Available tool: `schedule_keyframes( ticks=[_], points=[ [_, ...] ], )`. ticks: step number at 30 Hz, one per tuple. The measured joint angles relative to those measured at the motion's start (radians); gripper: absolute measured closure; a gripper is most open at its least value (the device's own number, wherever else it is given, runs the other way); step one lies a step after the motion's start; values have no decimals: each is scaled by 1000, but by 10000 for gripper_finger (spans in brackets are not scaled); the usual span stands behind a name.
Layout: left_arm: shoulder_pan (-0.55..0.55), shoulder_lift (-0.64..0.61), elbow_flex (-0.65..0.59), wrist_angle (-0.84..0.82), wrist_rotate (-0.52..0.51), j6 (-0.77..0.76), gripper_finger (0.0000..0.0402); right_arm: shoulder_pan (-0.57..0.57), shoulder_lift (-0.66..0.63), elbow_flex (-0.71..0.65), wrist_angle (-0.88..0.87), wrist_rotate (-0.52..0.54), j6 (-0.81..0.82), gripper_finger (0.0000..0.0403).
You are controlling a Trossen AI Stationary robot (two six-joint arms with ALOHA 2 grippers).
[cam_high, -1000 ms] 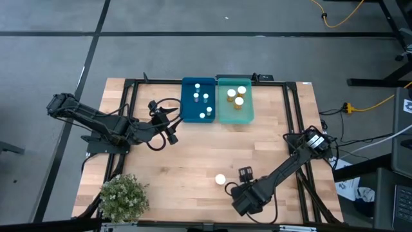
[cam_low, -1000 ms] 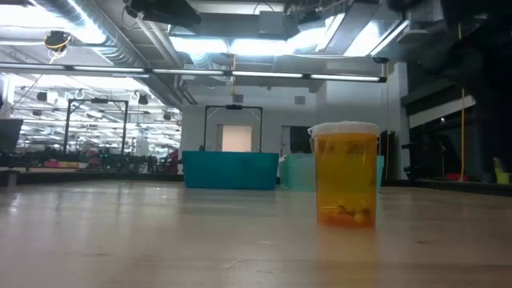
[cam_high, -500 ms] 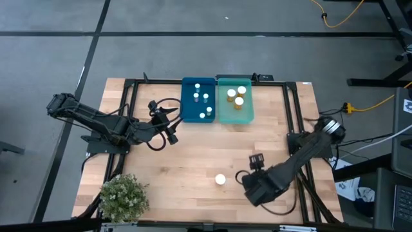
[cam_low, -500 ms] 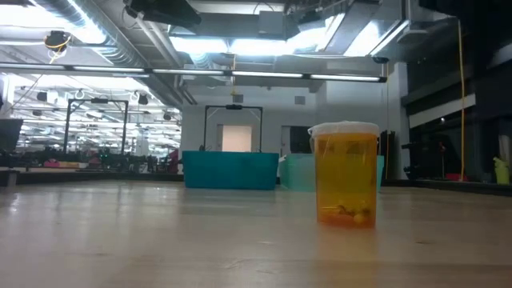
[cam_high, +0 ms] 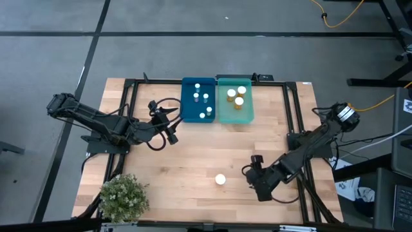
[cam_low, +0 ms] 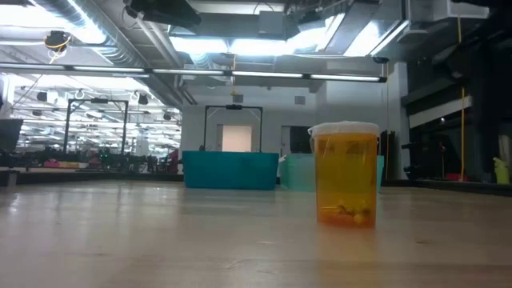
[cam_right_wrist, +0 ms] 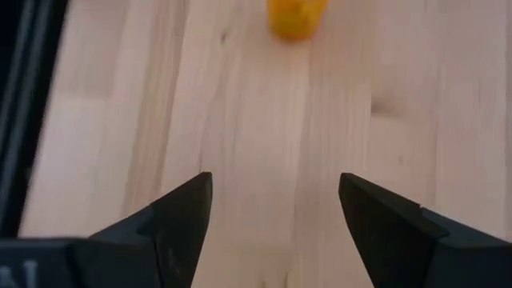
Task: Pick and place medicine bottles into bin by pill shape (circle, oval)
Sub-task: Put the orange pill bottle into the light blue bin
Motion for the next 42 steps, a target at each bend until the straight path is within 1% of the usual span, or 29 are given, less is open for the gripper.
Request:
schedule_keyframes(
  ticks=[2, 5, 8, 13, 20, 24, 29, 34, 42],
  points=[
    [0, 0, 0, 0, 0, 0, 200, -15, 10, -13, 77, 15, 16, 127],
    [0, 0, 0, 2, 0, 0, 200, -50, 42, 2, 107, -3, 13, 128],
    [0, 0, 0, 2, 0, 0, 200, -92, 89, 40, 118, -52, -49, 128],
    [0, 0, 0, 1, 0, 1, 200, -163, 176, 127, 117, -76, -185, 128],
    [0, 0, 0, -1, 0, 1, 200, -261, 292, 252, 87, -205, -296, 128],
    [0, 0, 0, -2, 0, 1, 200, -273, 349, 309, 54, -256, -353, 128],
    [0, 0, 0, -3, 0, 1, 200, -273, 401, 373, 54, -254, -427, 128],
    [0, 0, 0, -2, 0, 1, 200, -278, 439, 405, 53, -249, -467, 128],
    [0, 0, 0, -2, 0, 1, 200, -279, 451, 434, 65, -246, -481, 128]
  ],
)
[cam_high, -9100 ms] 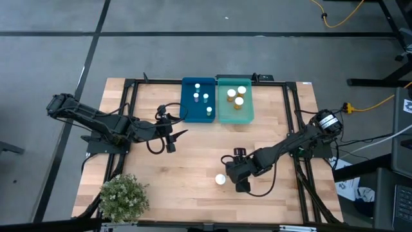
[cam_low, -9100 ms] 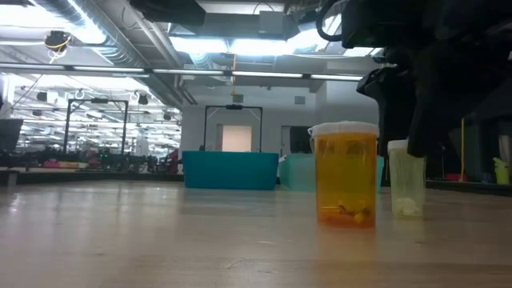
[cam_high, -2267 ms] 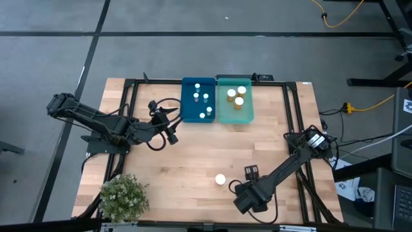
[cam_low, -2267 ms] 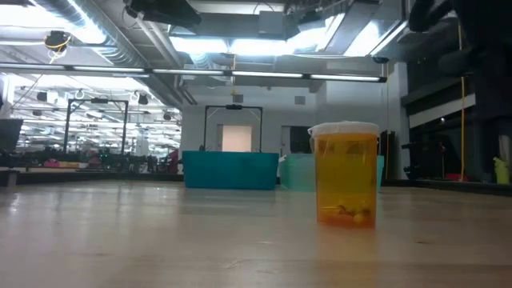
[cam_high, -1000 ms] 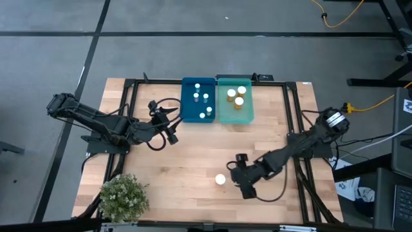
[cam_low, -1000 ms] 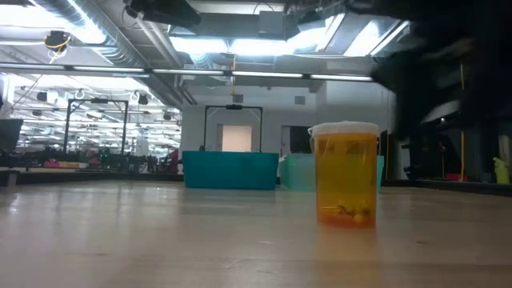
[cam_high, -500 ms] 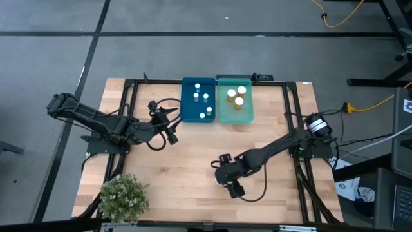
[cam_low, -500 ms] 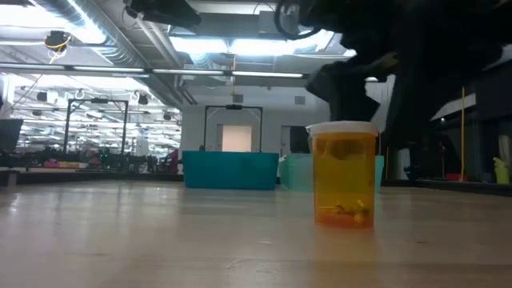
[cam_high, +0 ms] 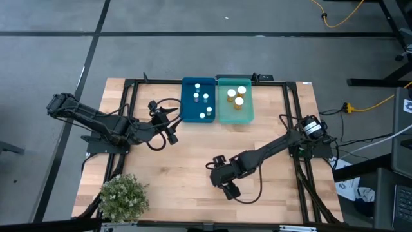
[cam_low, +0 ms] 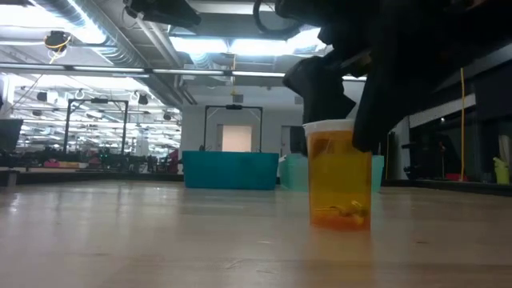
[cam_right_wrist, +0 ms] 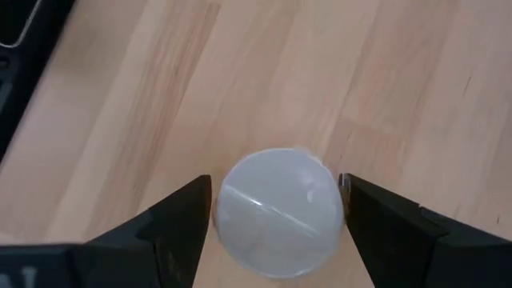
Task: Pick and place medicine bottles into bin by pill shape (circle, oval)
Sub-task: Put the orange pill bottle into the light blue bin
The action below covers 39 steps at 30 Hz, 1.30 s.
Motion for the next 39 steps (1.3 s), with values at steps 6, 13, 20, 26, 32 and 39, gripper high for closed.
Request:
schedule_keyframes(
  ticks=[6, 13, 20, 26, 32, 39],
  points=[
    [0, 0, 0, 0, 0, 0, 200, -1, 0, 2, 0, 1, 0, 128],
    [0, 0, 0, 0, 0, 0, 200, -2, 0, 2, -6, 2, -2, 159],
    [0, 0, 0, 0, 0, 0, 200, -2, -11, 3, -63, -2, -78, 193],
    [0, 0, 0, 0, 0, 0, 200, -41, -108, 25, -237, 97, -156, 188],
    [0, 0, 0, -1, 0, 0, 200, -132, -272, 54, -383, 361, -175, 191],
    [0, 0, 0, 0, 0, -1, 200, -396, -460, 34, -327, 486, -151, 188]
  ],
)
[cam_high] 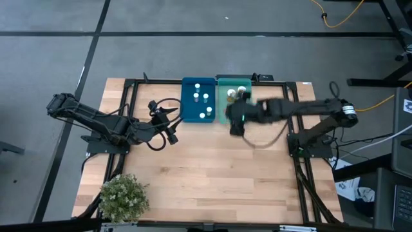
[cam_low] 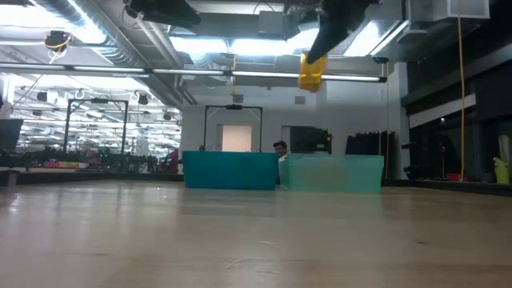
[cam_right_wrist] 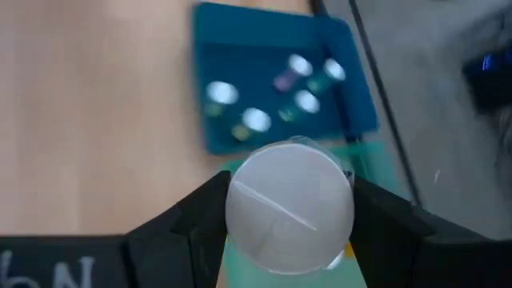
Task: Pick and place medicine bottles into bin by pill shape (circle, oval)
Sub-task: Put the orange pill bottle into the light blue bin, then return to Home Position
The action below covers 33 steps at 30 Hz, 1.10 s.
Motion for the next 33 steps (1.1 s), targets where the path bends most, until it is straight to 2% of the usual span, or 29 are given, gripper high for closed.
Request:
schedule_keyframes(
  ticks=[6, 13, 19, 26, 33],
  points=[
    [0, 0, 0, 1, 0, 0, 200, -253, 32, -25, 28, -173, 18, 189],
    [0, 0, 0, 0, 0, 0, 200, -430, 106, -190, 241, -447, -8, 188],
    [0, 0, 0, 0, 0, 0, 200, -459, 140, -312, 404, -479, -9, 188],
    [0, 0, 0, 0, 0, 0, 200, -459, 177, -368, 464, -478, -26, 185],
    [0, 0, 0, 0, 0, 0, 200, -459, 178, -369, 466, -478, -5, 136]
  ],
)
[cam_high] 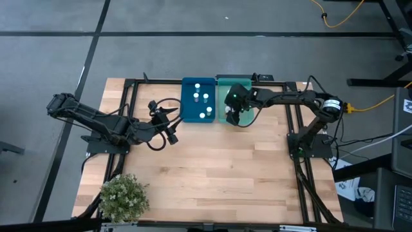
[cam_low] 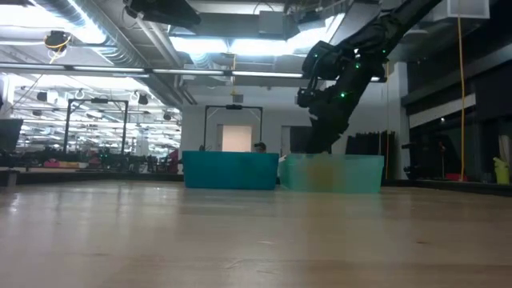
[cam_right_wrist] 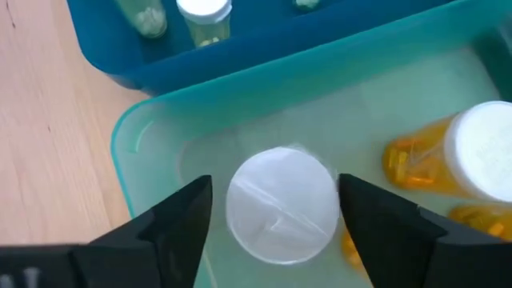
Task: Pick and place medicine bottles into bin by pill shape (circle, oval)
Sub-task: Return to Home Position
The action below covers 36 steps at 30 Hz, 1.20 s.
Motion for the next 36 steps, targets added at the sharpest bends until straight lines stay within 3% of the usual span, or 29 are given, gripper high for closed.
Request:
schedule_keyframes(
  ticks=[7, 14, 18, 23, 30, 36],
  points=[
    [0, 0, 0, 0, 0, 0, 200, 0, 0, 28, -29, 2, -1, 118],
    [0, 0, 0, 0, 0, 0, 200, 0, -2, 243, -207, 2, 12, 117],
    [0, 0, 0, 0, 0, 0, 200, 6, -4, 382, -351, 1, 136, 116],
    [0, 0, 0, 0, 0, 0, 200, 8, -4, 492, -374, -1, 268, 116],
    [0, 0, 0, 2, 0, 2, 200, 8, -4, 541, -397, -55, 346, 116],
    [0, -7, 0, 51, -22, 164, 200, 20, -59, 536, -541, -78, 345, 116]
  ],
)
